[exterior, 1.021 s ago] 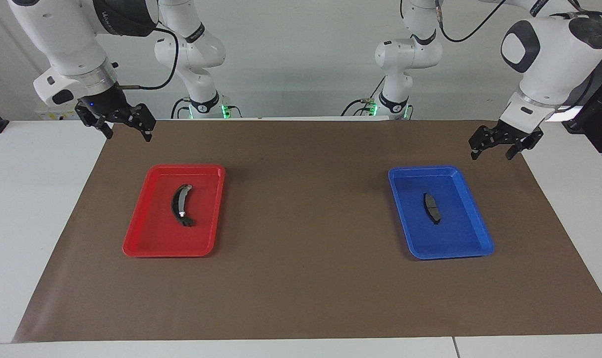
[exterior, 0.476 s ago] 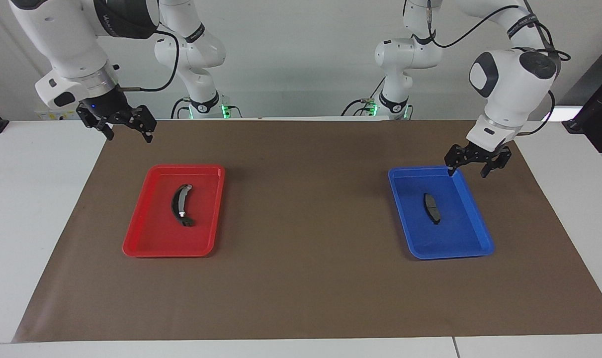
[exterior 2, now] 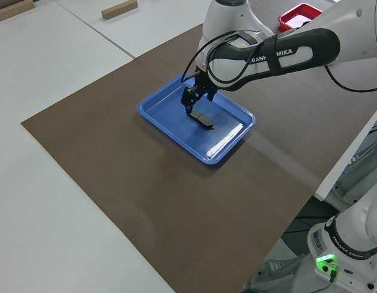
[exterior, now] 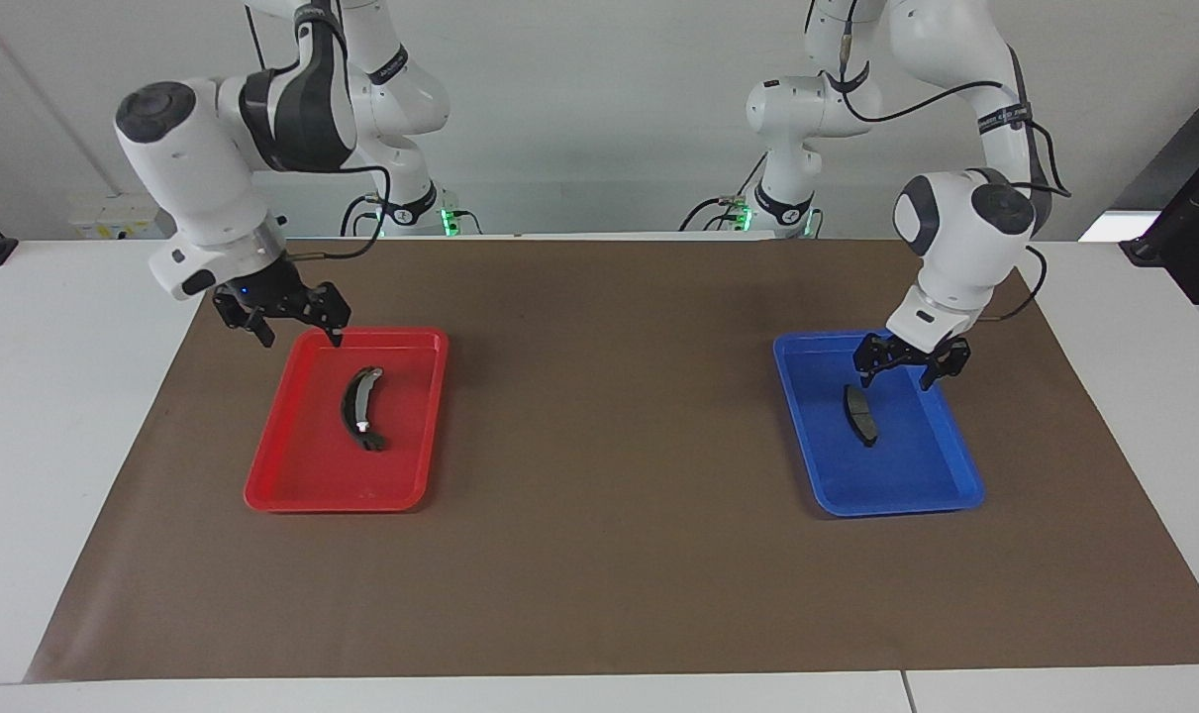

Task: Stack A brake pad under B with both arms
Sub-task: 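Reach the left gripper to the small pad while the right gripper grasps the curved pad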

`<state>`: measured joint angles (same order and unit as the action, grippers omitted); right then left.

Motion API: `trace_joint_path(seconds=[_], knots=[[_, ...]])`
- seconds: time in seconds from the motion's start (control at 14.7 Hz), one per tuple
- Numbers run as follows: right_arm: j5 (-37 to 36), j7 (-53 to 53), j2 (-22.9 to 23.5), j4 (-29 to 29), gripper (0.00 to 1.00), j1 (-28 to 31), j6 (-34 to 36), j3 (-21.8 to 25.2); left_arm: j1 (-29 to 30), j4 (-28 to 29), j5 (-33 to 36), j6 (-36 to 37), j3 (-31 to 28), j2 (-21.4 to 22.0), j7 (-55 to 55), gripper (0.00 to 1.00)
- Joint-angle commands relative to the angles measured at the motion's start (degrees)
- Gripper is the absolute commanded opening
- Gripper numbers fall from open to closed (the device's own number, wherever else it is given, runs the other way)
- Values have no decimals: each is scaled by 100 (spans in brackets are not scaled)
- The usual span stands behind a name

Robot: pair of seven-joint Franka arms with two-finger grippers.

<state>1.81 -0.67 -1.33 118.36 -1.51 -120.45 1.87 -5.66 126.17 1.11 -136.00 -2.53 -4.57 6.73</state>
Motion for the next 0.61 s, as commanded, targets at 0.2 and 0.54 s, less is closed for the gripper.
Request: trace_joint_path(seconds=[0.2,0.54], knots=[[100,-575,221,1355,100,-25,-1946,-55,-189,276,-6,-752,-54,-369,-268,97],[100,-803,511,1707,100,98,-2587,-55,-189,408,-6,-709,-54,-501,-294,69]])
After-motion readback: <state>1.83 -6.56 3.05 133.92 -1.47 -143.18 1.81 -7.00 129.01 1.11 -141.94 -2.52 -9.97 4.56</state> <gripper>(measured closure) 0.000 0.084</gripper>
